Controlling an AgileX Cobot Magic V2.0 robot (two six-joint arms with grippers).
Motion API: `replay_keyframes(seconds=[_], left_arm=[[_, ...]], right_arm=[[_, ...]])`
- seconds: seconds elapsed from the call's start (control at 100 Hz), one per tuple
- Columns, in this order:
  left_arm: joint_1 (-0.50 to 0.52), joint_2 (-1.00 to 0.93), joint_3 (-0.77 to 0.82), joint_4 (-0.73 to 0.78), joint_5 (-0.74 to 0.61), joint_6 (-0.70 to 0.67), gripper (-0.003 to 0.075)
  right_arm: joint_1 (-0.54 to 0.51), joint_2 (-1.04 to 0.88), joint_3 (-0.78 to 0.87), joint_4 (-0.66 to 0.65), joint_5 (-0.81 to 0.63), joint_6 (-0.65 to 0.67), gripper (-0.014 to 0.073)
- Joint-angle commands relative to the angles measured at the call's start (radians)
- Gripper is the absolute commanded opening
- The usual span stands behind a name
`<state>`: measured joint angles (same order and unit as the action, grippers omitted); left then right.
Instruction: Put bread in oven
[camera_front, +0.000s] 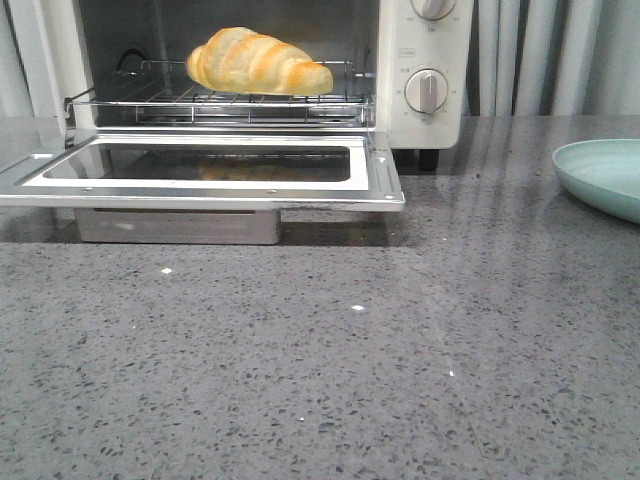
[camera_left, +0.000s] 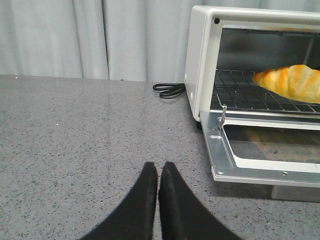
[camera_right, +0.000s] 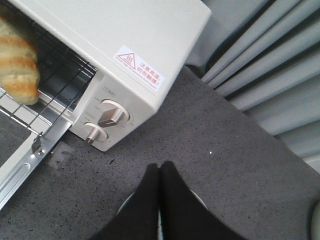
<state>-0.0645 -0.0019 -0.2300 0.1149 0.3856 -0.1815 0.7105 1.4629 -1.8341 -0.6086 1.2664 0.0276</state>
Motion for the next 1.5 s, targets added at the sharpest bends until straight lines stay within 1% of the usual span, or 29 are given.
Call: replay_keyframes(seconds=[0.0,0.08,0.36,0.56,0.66,0.76,0.82,0.97,1.1,1.19,1.31,1.43,1.49], left_arm=[[0.003,-0.026,-0.027,-0.008,-0.082,-0.003,-0.0021],[0.003,-0.026,-0.027,-0.008,-0.082,-0.003,-0.0021],[0.003,-0.026,-0.027,-0.008,-0.082,-0.003,-0.0021],[0.003,-0.026,-0.027,-0.008,-0.082,-0.003,-0.0021],[0.003,-0.026,-0.027,-0.008,-0.082,-0.003,-0.0021],[0.003,-0.026,-0.027,-0.008,-0.082,-0.003,-0.0021],[0.003,-0.026,-0.027,-0.008,-0.082,-0.003,-0.0021],[0.003,-0.026,-0.027,-0.008,-0.082,-0.003,-0.0021],[0.003,-0.026,-0.027,-0.008,-0.082,-0.003,-0.0021],[0.003,-0.026,-0.027,-0.008,-0.082,-0.003,-0.0021],[0.003,-0.026,-0.027,-0.008,-0.082,-0.003,-0.0021],[0.003,-0.026,-0.027,-0.008,-0.082,-0.003,-0.0021],[0.003,-0.026,-0.027,-0.008,-0.082,-0.003,-0.0021]], right_arm=[[-0.006,-0.036,-0.027,-0.047,0.047,0.007,-0.0069],[-0.006,-0.036,-0.027,-0.052,0.047,0.007,-0.0069],[-0.014,-0.036,-0.027,-0.159,0.047,0.007,-0.0069],[-0.060,-0.040,-0.027,-0.151,0.047,0.007,-0.0069],[-0.117,-0.060,-0.027,-0.094,0.044,0.007,-0.0069],[-0.217,-0.080,-0.027,0.004,0.019,0.000,-0.0069],[-0.271,-0.090,-0.027,0.082,0.004,-0.028,-0.0069],[-0.408,-0.108,-0.027,0.280,-0.053,-0.143,-0.0069],[-0.481,-0.125,-0.027,0.381,-0.085,-0.194,-0.0069],[-0.517,-0.140,-0.027,0.401,-0.117,-0.198,-0.0069],[-0.539,-0.167,-0.010,0.412,-0.177,-0.198,-0.0069],[-0.554,-0.231,0.078,0.414,-0.268,-0.198,-0.0069],[-0.557,-0.276,0.153,0.414,-0.320,-0.198,-0.0069]])
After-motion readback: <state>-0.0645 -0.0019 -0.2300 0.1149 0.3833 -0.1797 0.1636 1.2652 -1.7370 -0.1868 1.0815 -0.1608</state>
